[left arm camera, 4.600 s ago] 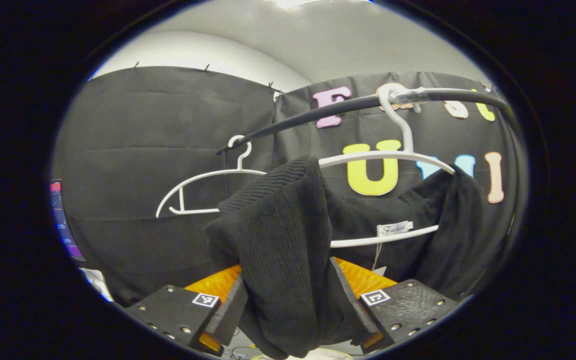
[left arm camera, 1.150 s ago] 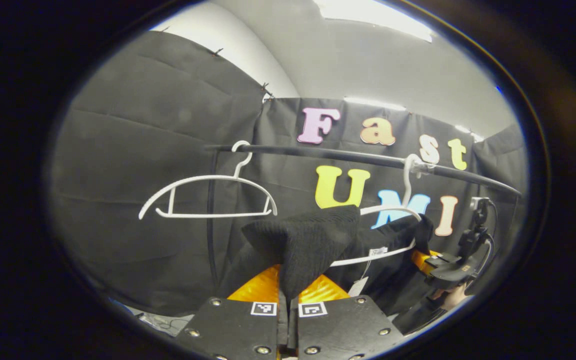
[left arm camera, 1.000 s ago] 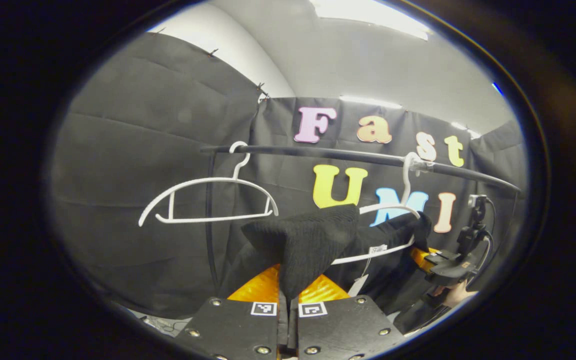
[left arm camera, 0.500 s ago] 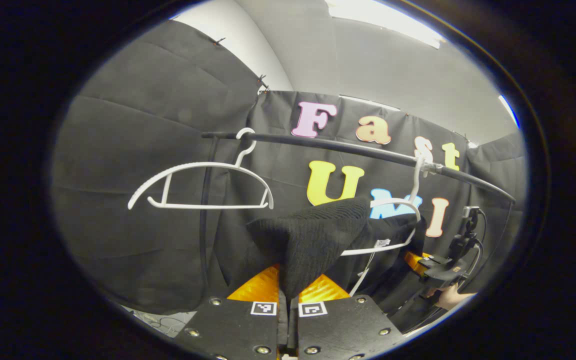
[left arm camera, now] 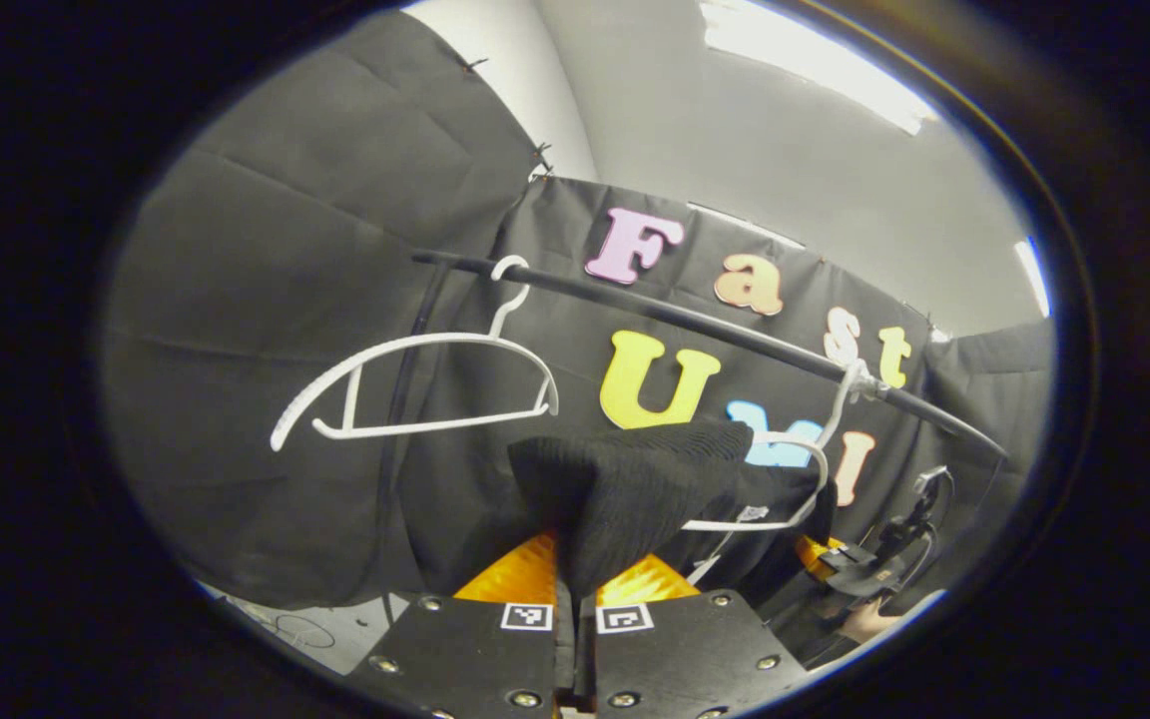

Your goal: Grasp the clothes on the hanger with both hands and then place them into the laundry hamper below.

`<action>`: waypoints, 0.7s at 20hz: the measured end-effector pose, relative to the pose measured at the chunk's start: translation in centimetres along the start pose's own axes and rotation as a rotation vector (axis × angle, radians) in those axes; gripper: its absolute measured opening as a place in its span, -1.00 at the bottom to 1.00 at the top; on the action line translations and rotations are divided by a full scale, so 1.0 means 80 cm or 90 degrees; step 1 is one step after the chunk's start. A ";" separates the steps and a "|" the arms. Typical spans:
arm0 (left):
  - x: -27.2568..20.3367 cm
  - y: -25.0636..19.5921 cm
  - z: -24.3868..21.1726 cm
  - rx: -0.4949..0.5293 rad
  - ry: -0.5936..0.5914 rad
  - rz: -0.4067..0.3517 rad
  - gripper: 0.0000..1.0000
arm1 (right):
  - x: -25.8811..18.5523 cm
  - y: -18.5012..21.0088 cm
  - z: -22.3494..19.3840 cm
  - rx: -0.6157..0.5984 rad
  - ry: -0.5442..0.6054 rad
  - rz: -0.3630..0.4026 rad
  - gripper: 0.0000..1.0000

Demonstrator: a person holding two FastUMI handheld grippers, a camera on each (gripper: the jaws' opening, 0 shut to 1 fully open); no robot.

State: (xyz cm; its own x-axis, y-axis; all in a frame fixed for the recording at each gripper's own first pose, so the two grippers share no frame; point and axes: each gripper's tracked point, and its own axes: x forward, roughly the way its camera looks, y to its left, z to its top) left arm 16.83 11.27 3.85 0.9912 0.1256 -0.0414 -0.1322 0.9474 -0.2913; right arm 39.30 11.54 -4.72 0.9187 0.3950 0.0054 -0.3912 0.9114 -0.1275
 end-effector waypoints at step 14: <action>-0.039 -0.039 0.065 -0.035 0.015 -0.173 -0.99 | 0.031 -0.020 -0.006 0.022 0.011 0.021 -0.96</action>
State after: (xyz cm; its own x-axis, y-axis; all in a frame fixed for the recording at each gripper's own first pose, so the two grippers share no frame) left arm 14.15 9.47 9.89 0.9900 -0.1390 0.0230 0.1383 0.9279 -0.3461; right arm 42.22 10.98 -4.98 0.9062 0.4226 -0.0151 -0.4221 0.9018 -0.0925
